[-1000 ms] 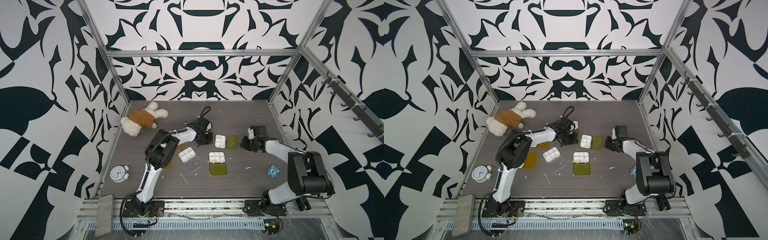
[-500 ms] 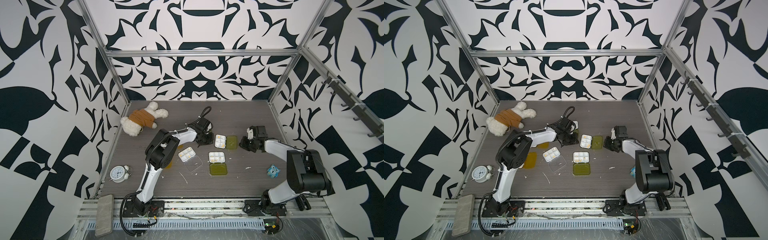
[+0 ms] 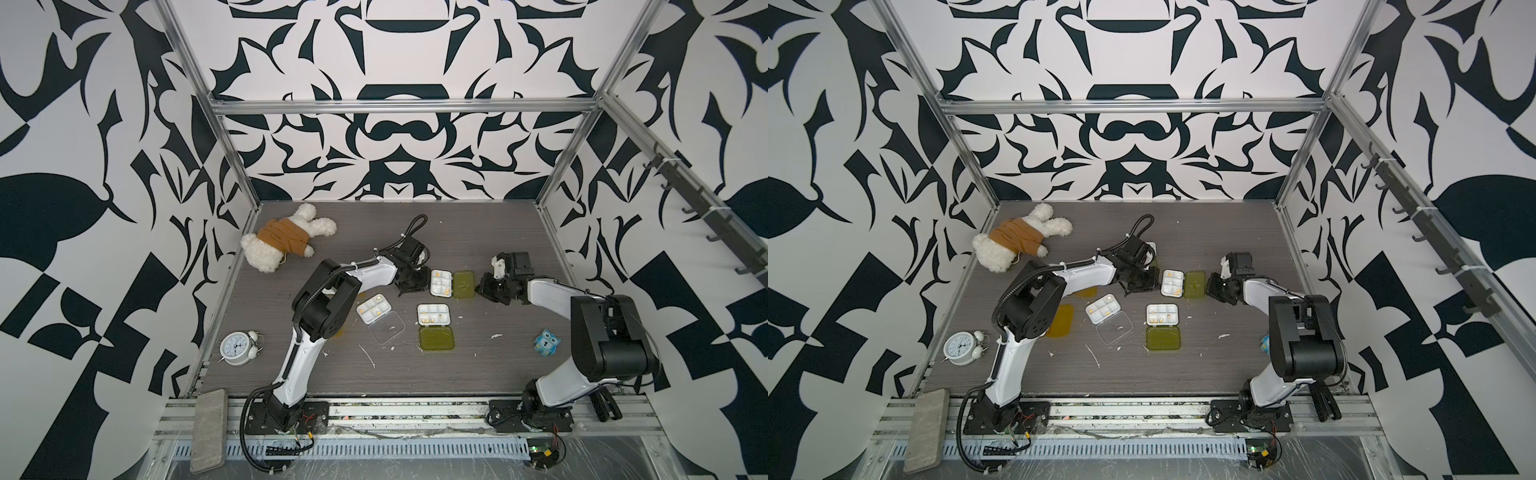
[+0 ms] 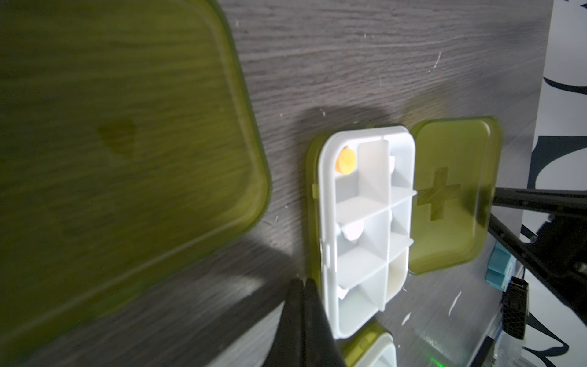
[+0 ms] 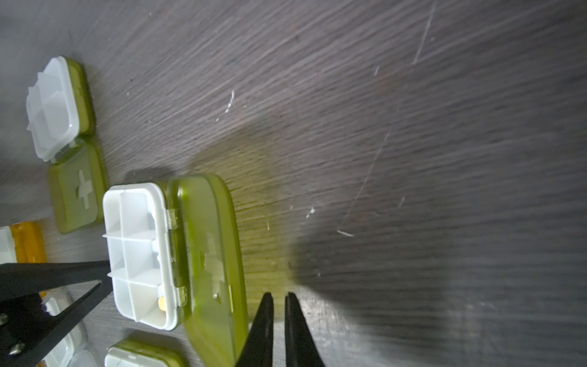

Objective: Close pillboxes
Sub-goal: Close the lid on the pillbox.

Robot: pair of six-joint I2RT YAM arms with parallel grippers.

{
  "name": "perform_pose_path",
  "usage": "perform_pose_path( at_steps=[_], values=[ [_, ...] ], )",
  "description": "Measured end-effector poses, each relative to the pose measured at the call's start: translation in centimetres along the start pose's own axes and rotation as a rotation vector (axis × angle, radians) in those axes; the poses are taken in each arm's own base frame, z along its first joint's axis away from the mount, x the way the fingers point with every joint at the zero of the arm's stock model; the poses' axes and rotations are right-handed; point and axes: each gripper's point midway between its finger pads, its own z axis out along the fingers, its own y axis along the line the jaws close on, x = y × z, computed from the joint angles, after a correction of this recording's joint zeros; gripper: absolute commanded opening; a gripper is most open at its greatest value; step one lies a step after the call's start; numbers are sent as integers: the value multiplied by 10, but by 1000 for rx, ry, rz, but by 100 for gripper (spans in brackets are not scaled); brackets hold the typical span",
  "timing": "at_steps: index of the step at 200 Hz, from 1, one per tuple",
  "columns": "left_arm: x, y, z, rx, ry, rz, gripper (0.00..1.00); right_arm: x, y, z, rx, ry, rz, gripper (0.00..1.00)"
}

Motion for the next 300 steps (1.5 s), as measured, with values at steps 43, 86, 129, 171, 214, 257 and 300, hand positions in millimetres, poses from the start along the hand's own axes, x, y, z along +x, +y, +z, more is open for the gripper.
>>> perform_pose_path(
  at_steps=[43, 86, 129, 171, 214, 257, 300],
  values=[
    [0, 0, 0, 0, 1, 0, 0, 0, 0, 0, -2, 0, 0, 13],
    [1, 0, 0, -1, 2, 2, 0, -2, 2, -3, -7, -9, -4, 16],
    [1, 0, 0, 1, 3, 3, 0, -2, 6, -5, -23, -9, -7, 16],
    [1, 0, 0, 2, 5, 2, 0, -2, 9, -5, -36, -7, -8, 16],
    [1, -1, 0, 5, 7, 3, 0, -2, 11, -5, -50, -3, -9, 16],
    [1, -1, 0, 6, 7, 3, 0, -3, 16, -8, -66, -10, -14, 17],
    [-2, -6, -2, 18, 5, 6, 0, -1, 22, -9, -75, -8, -28, 18]
  ],
)
